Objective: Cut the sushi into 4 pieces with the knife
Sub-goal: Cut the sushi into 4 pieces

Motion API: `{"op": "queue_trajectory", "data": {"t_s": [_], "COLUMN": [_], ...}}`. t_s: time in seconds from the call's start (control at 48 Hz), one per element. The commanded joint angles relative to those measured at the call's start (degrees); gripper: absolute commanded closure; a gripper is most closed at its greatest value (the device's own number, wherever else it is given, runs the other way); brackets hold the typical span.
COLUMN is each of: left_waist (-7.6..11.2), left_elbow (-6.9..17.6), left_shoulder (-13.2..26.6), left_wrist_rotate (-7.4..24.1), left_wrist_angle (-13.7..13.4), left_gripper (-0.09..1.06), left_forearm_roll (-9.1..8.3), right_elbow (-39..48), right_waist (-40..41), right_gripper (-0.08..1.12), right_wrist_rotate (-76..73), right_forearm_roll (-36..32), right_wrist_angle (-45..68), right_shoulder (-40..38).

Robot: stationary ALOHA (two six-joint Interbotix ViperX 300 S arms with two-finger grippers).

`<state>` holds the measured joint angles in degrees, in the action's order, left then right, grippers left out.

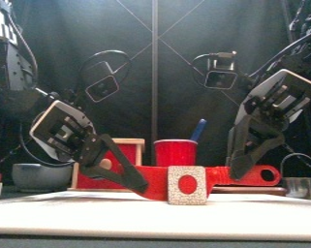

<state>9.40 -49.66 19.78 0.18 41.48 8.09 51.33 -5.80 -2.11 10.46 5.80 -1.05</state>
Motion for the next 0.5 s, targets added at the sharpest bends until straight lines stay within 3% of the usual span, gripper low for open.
{"op": "queue_trajectory", "data": {"t_s": [0.021,0.5], "left_waist": [-1.67,-5.01], "left_elbow": [2.8,2.2], "left_shoulder": [-0.1,-2.7], "left_wrist_rotate": [0.4,0.4], "left_wrist_angle": [-0.4,-0.4], "left_gripper": [0.76,0.76], "left_forearm_roll": [-0.44,-3.69], "right_elbow": [-2.2,-2.5], "right_waist": [2.2,4.4], "right_gripper": [0.91,0.91], "right_wrist_rotate": [0.1,0.1], "right_forearm_roll": [-0.7,-2.5], "right_wrist_angle": [1.1,0.8], "right_shoulder": [0.8,-1.3]}}
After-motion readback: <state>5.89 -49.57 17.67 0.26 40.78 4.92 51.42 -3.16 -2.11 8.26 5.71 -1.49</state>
